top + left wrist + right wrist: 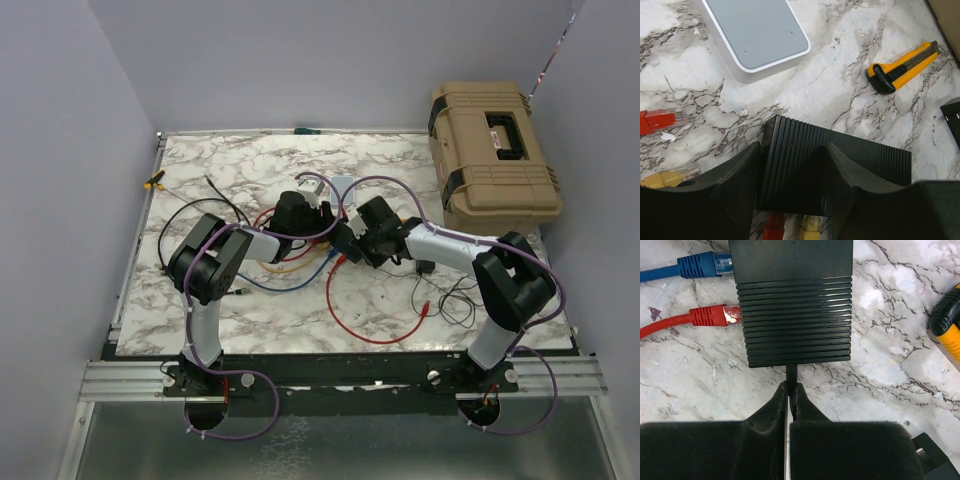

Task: Insert the plug into the switch port
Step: Insert the power into the switch port.

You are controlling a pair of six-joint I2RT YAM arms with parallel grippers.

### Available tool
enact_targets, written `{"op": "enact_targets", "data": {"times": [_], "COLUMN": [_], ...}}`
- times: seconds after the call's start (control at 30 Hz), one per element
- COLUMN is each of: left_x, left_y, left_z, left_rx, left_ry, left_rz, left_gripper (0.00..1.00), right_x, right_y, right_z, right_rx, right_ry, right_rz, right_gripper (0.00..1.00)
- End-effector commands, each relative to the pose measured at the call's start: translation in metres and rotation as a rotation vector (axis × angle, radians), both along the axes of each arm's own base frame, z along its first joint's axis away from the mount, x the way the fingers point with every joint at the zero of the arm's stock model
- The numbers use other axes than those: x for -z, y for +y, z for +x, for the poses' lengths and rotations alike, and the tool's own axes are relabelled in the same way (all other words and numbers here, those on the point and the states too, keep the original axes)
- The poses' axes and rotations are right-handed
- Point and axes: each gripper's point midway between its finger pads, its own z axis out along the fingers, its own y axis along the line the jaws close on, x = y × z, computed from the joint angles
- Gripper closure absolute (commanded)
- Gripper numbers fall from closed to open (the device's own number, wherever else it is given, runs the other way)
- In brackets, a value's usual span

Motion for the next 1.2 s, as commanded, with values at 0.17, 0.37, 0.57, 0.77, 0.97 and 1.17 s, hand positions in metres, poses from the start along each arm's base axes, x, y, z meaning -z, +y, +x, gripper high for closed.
{"op": "enact_targets", "data": {"times": [0.17, 0.37, 0.57, 0.77, 0.97, 1.17], "left_x": [0.039, 0.037, 0.035, 0.033, 0.030, 0.022], "left_y": [-0.007, -0.011, -0.015, -0.018, -0.021, -0.028], "left_z": [-0.036, -0.038, -0.041, -0.044, -0.050, -0.059], "left_rx": [0.104, 0.110, 0.128, 0.143, 0.157, 0.179], "left_ry": [0.142, 0.159, 0.168, 0.172, 0.174, 0.162], "left_rz": [0.038, 0.012, -0.009, -0.023, -0.028, -0.031], "left_gripper": [0.48, 0.48, 0.48, 0.48, 0.49, 0.49], "right_x": [-0.044, -0.038, -0.033, -0.035, -0.056, -0.071], "right_y": [0.023, 0.030, 0.032, 0.040, 0.045, 0.054], "right_z": [0.023, 0.024, 0.025, 0.028, 0.037, 0.046], "right_rx": [-0.041, -0.053, -0.057, -0.077, -0.085, -0.103], "right_ry": [-0.153, -0.143, -0.161, -0.187, -0.248, -0.278], "right_rz": [0.097, 0.118, 0.136, 0.178, 0.206, 0.227], "right_gripper": [0.99, 0.99, 0.99, 1.00, 0.99, 0.99]}}
